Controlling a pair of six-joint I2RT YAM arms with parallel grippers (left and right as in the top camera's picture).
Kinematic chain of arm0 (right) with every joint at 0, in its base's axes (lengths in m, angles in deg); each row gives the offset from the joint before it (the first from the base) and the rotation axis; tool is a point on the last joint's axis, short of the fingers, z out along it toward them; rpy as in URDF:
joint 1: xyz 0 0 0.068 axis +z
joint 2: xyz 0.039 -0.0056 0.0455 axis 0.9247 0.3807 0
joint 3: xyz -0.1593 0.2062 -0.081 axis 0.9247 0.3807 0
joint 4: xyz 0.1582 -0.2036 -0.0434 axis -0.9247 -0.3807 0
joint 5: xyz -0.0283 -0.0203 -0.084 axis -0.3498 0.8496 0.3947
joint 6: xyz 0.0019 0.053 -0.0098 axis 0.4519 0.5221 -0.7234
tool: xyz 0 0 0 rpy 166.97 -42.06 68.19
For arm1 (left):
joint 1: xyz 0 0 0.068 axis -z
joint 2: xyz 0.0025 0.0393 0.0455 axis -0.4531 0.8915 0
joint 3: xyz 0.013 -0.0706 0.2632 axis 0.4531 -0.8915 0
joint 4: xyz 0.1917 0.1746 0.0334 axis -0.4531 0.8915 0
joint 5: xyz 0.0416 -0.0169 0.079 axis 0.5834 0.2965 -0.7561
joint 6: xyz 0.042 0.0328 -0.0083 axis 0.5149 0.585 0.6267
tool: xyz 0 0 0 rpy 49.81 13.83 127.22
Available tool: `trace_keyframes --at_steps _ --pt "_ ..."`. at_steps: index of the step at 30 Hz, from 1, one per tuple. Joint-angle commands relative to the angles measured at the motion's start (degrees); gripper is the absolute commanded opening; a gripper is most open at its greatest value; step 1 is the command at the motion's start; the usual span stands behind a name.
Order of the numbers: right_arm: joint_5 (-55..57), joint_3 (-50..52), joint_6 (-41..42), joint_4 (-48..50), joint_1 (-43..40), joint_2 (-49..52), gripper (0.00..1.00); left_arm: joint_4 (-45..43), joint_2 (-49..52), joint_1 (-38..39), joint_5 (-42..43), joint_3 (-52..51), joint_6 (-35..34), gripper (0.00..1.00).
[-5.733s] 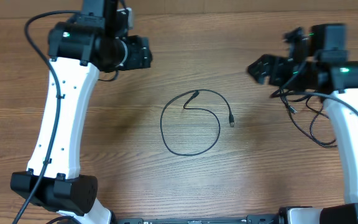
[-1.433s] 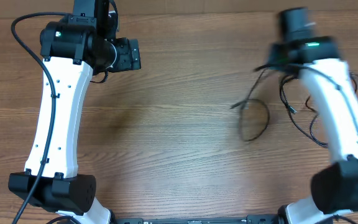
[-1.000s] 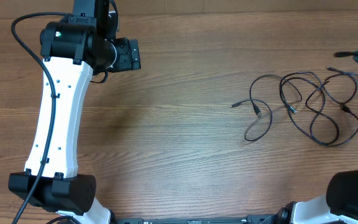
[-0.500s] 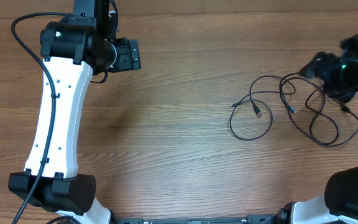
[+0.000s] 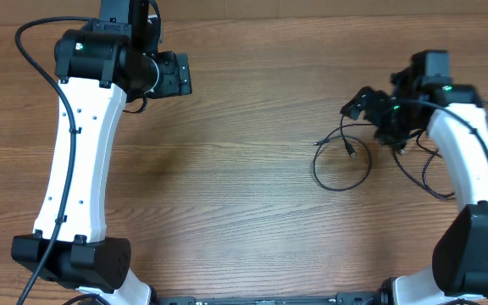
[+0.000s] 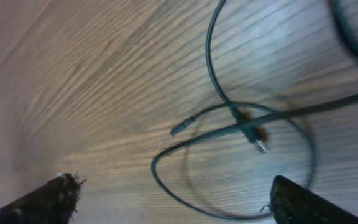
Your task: Untangle cables
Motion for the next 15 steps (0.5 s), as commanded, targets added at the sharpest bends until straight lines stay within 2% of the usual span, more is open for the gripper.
trace_keyframes --at_steps 1,6,9,10,12,13,15 --pt "5.5 4.2 11.8 4.8 3.3 0.0 0.89 0.1 -1.2 -0.2 -0.3 0.2 0.9 0.85" --pt "12.7 9.6 25.1 13.5 7.8 0.2 0.84 0.2 -1.2 -0.2 -0.3 0.2 0.9 0.85" --pt "13.6 12.0 30.4 19.0 9.9 0.8 0.77 0.2 -1.2 -0.2 -0.3 0.2 0.8 0.85" --pt "13.7 12.9 31.3 21.6 10.8 1.2 0.71 0.2 -1.2 -0.2 -0.3 0.2 0.8 0.85" --pt "13.9 13.3 31.6 24.8 11.9 1.6 0.40 0.4 -1.2 -0.2 -0.3 0.2 0.8 0.85" --pt "13.9 13.3 31.6 25.5 12.0 1.6 0.28 0.5 -1.2 -0.2 -0.3 0.2 0.8 0.85" --pt "14.0 13.3 31.6 25.9 12.0 1.6 0.11 0.8 -1.2 -0.2 -0.3 0.2 0.8 0.85"
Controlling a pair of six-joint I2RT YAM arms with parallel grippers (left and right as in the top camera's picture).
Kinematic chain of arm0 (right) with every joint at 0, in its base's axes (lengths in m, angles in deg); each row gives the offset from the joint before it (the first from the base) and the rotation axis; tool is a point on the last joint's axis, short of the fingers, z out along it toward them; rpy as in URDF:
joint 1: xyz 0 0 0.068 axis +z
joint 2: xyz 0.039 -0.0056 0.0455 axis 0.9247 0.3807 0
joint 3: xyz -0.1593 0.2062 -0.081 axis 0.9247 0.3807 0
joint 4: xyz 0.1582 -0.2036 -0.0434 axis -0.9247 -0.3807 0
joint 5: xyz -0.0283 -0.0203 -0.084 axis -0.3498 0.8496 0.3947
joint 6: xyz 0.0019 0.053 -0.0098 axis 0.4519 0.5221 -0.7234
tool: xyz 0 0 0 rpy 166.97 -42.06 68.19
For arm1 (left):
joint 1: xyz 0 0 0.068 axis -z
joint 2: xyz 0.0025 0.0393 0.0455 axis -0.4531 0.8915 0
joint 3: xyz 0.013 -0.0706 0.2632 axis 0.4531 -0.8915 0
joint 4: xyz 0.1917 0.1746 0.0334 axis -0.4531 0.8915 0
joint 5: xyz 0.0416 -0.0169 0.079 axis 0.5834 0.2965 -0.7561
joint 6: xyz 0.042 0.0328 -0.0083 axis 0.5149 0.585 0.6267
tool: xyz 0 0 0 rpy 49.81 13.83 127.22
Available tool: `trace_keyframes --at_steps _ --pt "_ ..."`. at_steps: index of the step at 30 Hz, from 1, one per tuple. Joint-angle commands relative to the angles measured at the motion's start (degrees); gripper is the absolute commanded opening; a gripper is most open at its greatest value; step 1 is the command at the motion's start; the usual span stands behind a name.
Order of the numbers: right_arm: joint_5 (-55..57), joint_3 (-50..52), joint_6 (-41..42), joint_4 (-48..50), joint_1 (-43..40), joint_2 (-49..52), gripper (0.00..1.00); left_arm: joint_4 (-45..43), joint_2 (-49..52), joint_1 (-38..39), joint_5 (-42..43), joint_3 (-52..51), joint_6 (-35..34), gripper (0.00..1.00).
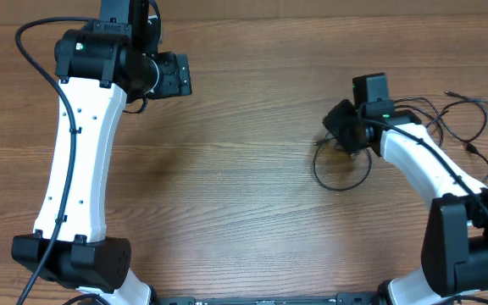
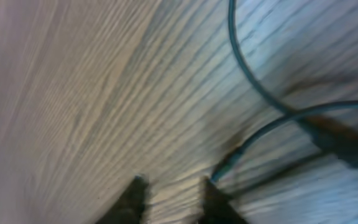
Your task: Untangle cables
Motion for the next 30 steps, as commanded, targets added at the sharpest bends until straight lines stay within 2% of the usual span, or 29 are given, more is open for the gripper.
trace_keyframes --at_steps 1,5,11,15,21,25,30 --pt "2.0 0.3 2.9 1.0 0.0 0.2 0.04 0.5 -1.2 -0.2 -0.3 0.2 0.9 0.85" --pt "2.6 0.2 -0.6 0.6 -0.6 0.1 0.04 0.5 -1.2 -0.1 -0.3 0.2 0.9 0.84" --pt "3.0 -6.5 -20.7 -5.8 -2.7 -3.1 0.04 0.2 -1.2 0.1 -0.1 0.2 0.9 0.84" --pt "6.0 -17.9 -30.1 -16.5 -6.0 -5.2 0.04 0.2 -1.2 0.1 -0.1 0.2 0.9 0.84" --pt "16.0 -42.4 -39.5 -32.8 -15.3 -5.4 0.04 0.2 -1.2 0.1 -0.1 0.2 0.9 0.84" --pt "19.4 -54.5 -43.0 -35.3 -23.2 -5.4 0.04 -0.3 -1.2 0.1 -0.1 0.2 0.9 0.85" --pt "19.3 -61.0 -44.1 -34.5 -32.3 -5.4 0.04 -0.4 -1.2 0.1 -0.1 0.2 0.9 0.85"
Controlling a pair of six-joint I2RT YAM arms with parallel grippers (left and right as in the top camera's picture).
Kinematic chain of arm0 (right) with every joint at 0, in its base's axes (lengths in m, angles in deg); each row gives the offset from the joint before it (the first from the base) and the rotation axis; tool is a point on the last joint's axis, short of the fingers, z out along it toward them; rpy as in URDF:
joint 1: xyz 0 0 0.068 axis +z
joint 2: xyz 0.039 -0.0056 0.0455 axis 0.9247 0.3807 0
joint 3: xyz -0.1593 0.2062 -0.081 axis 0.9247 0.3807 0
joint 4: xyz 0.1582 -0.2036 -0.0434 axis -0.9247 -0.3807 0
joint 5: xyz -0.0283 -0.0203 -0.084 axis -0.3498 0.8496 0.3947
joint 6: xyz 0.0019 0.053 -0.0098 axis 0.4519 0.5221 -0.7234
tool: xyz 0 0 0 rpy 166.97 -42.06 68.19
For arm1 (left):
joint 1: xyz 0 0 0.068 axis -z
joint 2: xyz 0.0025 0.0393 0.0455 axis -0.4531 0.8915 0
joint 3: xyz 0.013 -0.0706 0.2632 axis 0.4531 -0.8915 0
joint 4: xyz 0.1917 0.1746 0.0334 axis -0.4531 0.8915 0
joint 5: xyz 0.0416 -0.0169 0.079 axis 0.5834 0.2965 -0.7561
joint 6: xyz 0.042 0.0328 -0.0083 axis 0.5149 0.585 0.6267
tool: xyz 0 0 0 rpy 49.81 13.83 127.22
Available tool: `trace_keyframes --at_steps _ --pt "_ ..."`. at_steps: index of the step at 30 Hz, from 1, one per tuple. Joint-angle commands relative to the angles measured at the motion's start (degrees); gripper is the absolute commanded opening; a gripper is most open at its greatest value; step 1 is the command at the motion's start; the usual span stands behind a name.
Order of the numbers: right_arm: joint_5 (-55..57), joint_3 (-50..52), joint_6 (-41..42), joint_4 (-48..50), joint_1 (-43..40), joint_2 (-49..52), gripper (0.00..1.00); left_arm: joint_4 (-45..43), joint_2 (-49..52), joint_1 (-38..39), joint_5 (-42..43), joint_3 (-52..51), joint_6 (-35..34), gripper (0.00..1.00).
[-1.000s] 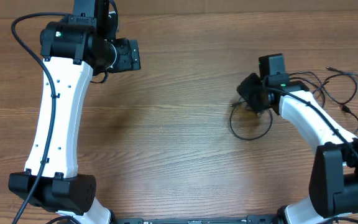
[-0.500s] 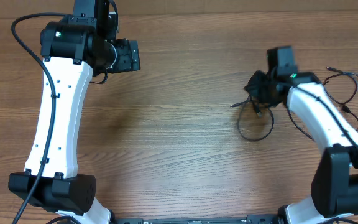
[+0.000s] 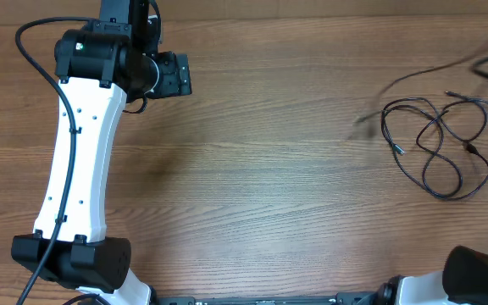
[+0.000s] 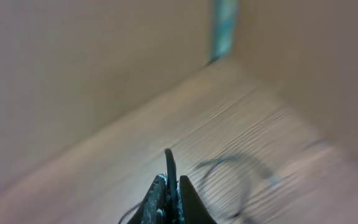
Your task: Untangle cables
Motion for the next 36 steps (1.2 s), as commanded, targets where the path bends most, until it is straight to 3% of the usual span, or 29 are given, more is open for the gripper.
trace_keyframes --at_steps 1,7,13,19,20,21,22,24,25,27,32,36 --pt "2.0 -2.8 -2.8 0.7 -4.6 -0.9 0.04 -0.2 -1.2 0.1 -0.1 0.2 0.9 0.85" --pt "-1.6 -2.6 -2.8 -2.6 -6.2 0.9 0.04 -0.2 -1.2 0.1 -0.1 0.2 0.9 0.84" --pt "-13.5 -2.6 -2.8 -10.1 -4.7 5.9 0.04 -0.2 -1.2 0.1 -0.1 0.2 0.8 0.84" --pt "-14.6 -2.6 -3.1 -14.5 -1.2 11.0 0.04 -0.1 -1.2 0.1 0.0 0.2 0.8 0.84" --pt "-14.6 -2.6 -3.5 -14.8 -0.9 11.3 0.08 -0.1 -1.2 0.1 0.0 0.2 0.8 0.84" --pt "-14.6 -2.6 -3.5 -15.0 -0.8 11.4 0.29 -0.1 -1.2 0.1 0.0 0.2 0.8 0.84" --pt "-14.7 -2.6 -3.5 -15.2 -0.8 11.5 0.41 -0.1 -1.2 0.1 0.0 0.2 0.9 0.85" --pt "-14.7 -2.6 -3.5 -15.4 -0.8 11.4 0.56 -0.1 -1.2 0.1 0.0 0.2 0.9 0.86" --pt "-14.7 -2.6 -3.5 -15.4 -0.8 11.4 0.70 -0.1 -1.2 0.1 0.0 0.2 0.9 0.88" --pt "-14.7 -2.6 -3.5 -16.1 -0.8 11.4 0.83 -0.2 -1.2 0.1 0.0 0.2 0.9 0.90" --pt "-22.6 -2.6 -3.6 -17.5 -0.8 11.5 0.93 -1.8 -1.2 0.1 0.0 0.2 0.9 0.94" --pt "-35.3 -2.6 -7.6 -17.5 0.5 11.5 0.94 -4.6 -1.2 0.2 0.0 0.2 1.0 0.97"
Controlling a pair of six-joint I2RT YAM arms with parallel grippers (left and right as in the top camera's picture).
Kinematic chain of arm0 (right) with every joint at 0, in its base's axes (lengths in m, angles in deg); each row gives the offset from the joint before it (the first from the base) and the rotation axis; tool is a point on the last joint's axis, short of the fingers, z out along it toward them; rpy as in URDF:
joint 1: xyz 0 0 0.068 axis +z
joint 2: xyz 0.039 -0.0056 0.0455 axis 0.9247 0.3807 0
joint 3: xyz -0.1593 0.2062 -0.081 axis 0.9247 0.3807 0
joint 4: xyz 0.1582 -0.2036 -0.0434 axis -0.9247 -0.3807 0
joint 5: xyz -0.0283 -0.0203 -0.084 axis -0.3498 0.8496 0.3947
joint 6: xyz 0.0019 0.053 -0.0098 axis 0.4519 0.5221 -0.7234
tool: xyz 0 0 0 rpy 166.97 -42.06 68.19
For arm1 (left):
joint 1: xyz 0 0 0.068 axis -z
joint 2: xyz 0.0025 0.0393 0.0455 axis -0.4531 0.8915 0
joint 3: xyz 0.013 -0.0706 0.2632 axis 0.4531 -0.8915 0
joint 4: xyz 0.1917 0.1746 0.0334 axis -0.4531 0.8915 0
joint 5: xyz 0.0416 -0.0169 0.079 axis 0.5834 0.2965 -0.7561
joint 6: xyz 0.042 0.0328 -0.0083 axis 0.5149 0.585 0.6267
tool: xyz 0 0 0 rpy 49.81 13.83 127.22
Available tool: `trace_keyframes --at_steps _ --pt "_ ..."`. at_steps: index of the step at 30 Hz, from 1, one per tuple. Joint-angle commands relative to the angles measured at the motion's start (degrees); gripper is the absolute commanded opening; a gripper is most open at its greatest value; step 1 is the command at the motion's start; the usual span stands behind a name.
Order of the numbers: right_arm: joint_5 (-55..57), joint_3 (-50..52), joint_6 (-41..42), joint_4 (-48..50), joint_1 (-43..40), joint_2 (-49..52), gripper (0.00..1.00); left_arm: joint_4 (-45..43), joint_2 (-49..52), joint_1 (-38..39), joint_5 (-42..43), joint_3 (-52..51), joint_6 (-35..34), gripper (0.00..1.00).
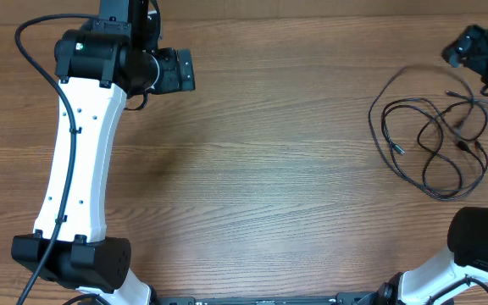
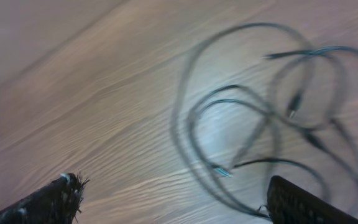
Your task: Untangle cables
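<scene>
Several thin black cables point(image 1: 435, 135) lie in overlapping loops on the wooden table point(image 1: 269, 169) at the right. One strand arcs out to the upper left of the pile. My right gripper point(image 1: 463, 51) hangs above the table's far right corner, beyond the pile. In the right wrist view the right gripper point(image 2: 173, 186) is open, its fingertips point(image 2: 64, 190) wide apart with nothing between them, and the blurred cables point(image 2: 253, 118) lie below and ahead. My left gripper point(image 1: 179, 71) is at the far left, away from the cables; its jaws cannot be made out.
The left arm's white link point(image 1: 79, 161) stretches along the left side of the table. A small plug point(image 1: 399, 150) sticks out at the pile's left edge. Bare wood lies between the two arms.
My right gripper was shut with a thin dark strand in its tips, mostly out of the overhead view. Now it is open in the far right corner. The stretched strand now lies slack in an arc.
My right gripper was open above a cable loop at the middle right. Then it was low at a cable end with its fingers close together. Later it was shut and far to the right, the cables shifted right. Now it is open and the cables rest in one pile.
</scene>
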Motion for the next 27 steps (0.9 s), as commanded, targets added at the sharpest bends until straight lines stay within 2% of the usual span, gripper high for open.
trace_keyframes --at_steps 1,6,10,14,18,20,27 --pt "-13.1 -0.5 -3.8 0.2 1.9 -0.7 0.94 -2.8 -1.1 0.2 0.0 0.2 1.5 0.98" --pt "-6.6 0.1 -4.2 0.1 8.6 -0.6 1.00 -5.1 -0.1 0.3 -4.2 0.2 5.6 1.00" --pt "2.9 3.3 -4.2 -1.0 15.5 -0.6 1.00 3.1 2.5 0.1 -13.0 0.2 3.7 1.00" --pt "4.7 8.3 -4.0 -1.6 20.0 -0.6 1.00 14.8 4.3 -0.6 -13.5 0.2 1.3 1.00" --pt "4.6 12.0 -2.0 -2.7 21.6 -0.6 1.00 21.5 4.1 -1.2 -13.5 0.2 -0.7 1.00" --pt "4.6 12.6 -1.6 -5.0 21.6 -0.6 1.00 21.5 3.0 -1.3 -10.7 -0.7 0.8 1.00" --pt "5.3 12.7 -1.6 -12.2 21.5 -1.8 1.00 21.5 -3.6 -1.4 -11.6 -8.9 0.7 1.00"
